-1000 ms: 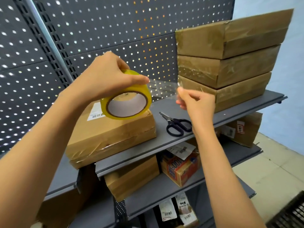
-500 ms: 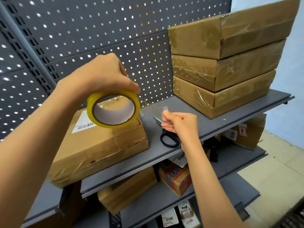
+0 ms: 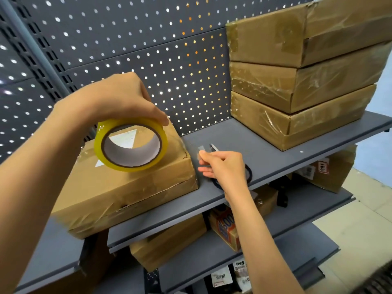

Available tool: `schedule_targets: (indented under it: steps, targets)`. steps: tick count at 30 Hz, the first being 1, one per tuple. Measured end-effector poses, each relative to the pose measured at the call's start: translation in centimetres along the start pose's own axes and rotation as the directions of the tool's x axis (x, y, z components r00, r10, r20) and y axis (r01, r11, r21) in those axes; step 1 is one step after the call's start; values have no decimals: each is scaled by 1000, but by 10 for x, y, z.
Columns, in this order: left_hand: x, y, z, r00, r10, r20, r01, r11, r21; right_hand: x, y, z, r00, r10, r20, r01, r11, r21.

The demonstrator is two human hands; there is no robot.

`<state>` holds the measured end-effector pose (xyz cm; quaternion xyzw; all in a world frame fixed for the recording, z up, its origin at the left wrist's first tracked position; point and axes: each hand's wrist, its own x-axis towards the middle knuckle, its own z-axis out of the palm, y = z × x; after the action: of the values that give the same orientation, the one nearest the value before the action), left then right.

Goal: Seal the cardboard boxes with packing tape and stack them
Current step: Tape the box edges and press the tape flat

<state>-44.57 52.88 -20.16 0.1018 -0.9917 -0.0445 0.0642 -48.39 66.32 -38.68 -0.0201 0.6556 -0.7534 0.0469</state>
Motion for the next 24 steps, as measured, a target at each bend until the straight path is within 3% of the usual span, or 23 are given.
schedule_targets:
  steps: [13, 24]
  targets:
    - [-5, -24, 9, 999, -31, 39, 32, 999, -37, -5, 1, 9, 999, -31, 25, 36, 970, -240]
    - [-8, -30, 19, 999, -41, -21, 39, 995, -91, -7, -2, 11, 988, -137, 76, 156, 842, -517]
